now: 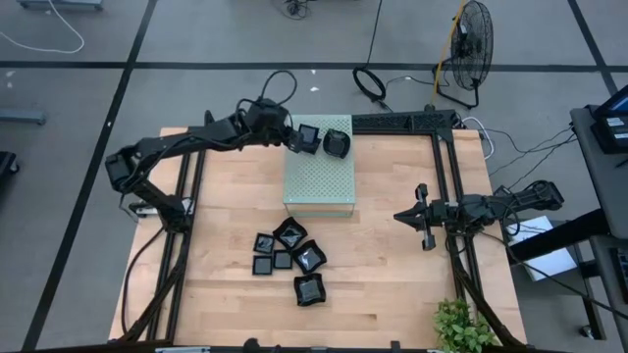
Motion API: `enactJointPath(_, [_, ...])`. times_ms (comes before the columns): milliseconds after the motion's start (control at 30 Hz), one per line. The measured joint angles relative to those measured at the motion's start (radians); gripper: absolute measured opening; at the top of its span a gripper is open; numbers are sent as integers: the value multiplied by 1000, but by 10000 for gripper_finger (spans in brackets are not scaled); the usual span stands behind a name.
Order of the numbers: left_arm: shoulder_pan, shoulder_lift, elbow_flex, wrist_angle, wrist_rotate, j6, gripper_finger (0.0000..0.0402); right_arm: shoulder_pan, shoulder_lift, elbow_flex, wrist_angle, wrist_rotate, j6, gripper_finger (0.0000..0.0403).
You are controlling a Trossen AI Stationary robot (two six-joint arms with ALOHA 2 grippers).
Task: Pick & Place Mini shaped plates
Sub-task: Stack the black square plate on top of the other square plate on the shelf
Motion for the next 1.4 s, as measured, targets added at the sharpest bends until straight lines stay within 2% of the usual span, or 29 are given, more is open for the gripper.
enactJointPath(200, [-13,0,0,-31,0,9,14,0,0,0,0,0,0,8])
enactJointPath(433, [-27,0,0,-30,0,40,4,0,0,0,0,0,0,6])
enactJointPath(767, [-26,0,0,-29,-31,44,54,0,0,0,0,0,0,6])
enactJointPath(933, [-26,0,0,-28,-53,43,61,0,0,0,0,0,0,8])
enactJointPath(1033, [-30,-1,0,-43,-16,57,61,0,0,0,0,0,0,7])
enactJointPath(1133, [-52,-11,0,-150,57,141,61,0,0,0,0,0,0,7])
enactJointPath(1233, [-86,-11,0,-326,65,134,61,0,0,0,0,0,0,9])
enactJointPath(1300, [-116,-18,1,-421,24,87,61,0,0,0,0,0,0,8])
enactJointPath(1400, [-197,-49,-1,-525,-103,15,61,0,0,0,0,0,0,6])
